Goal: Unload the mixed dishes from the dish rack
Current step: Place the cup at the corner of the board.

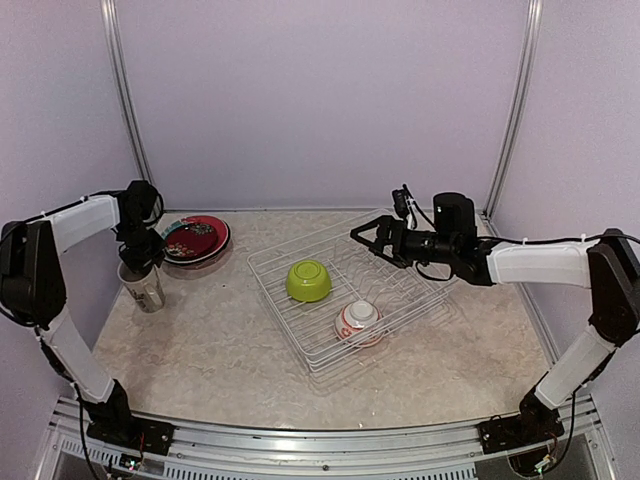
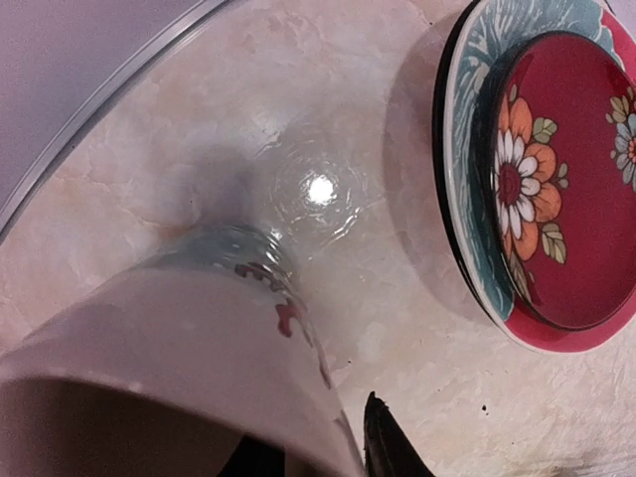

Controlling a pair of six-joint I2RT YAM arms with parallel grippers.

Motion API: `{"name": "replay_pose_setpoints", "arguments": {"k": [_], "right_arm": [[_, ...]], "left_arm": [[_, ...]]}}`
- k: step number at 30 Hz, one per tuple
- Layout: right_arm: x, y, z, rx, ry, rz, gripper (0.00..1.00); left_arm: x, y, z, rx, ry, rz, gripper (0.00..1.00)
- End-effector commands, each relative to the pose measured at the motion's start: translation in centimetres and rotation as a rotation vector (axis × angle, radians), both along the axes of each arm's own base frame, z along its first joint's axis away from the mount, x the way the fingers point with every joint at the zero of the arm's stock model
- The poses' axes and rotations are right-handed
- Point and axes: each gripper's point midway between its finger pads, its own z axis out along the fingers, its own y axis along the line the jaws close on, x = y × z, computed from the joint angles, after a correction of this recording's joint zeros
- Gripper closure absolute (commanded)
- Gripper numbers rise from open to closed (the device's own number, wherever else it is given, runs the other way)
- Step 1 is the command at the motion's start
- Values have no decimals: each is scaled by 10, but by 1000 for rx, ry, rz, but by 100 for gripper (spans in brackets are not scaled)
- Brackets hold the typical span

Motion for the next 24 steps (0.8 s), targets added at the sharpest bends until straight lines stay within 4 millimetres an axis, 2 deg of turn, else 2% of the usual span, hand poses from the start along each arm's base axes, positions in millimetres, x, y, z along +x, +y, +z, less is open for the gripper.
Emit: {"name": "replay_pose_setpoints", "arguments": {"k": [1,6,11,13,16,21,24], "right_arm": [[-3,9,-4,-34,2,33,0],[-4,11,-4,-70,-14,34,0],[-3,11,-9,-139,-34,27,0],[-4,11,-11,-168,-37,32,0],[-4,13,-14,-235,-55,40,0],[-8,19,-26,-408,-97,72,0],[-15,23,-38,-531,-113,103,0]], "left_arm": [[5,10,24,45,-57,8,68],[6,13,49,70,-106,-13,46],[7,4,90,51,-214,-69,26],[8,-4,108,43,-277,-98,16],[8,-27,144,22,-419,-192,2],[-1,-65,203,7,-664,-360,1],[-7,-86,226,4,-761,-451,1]]}}
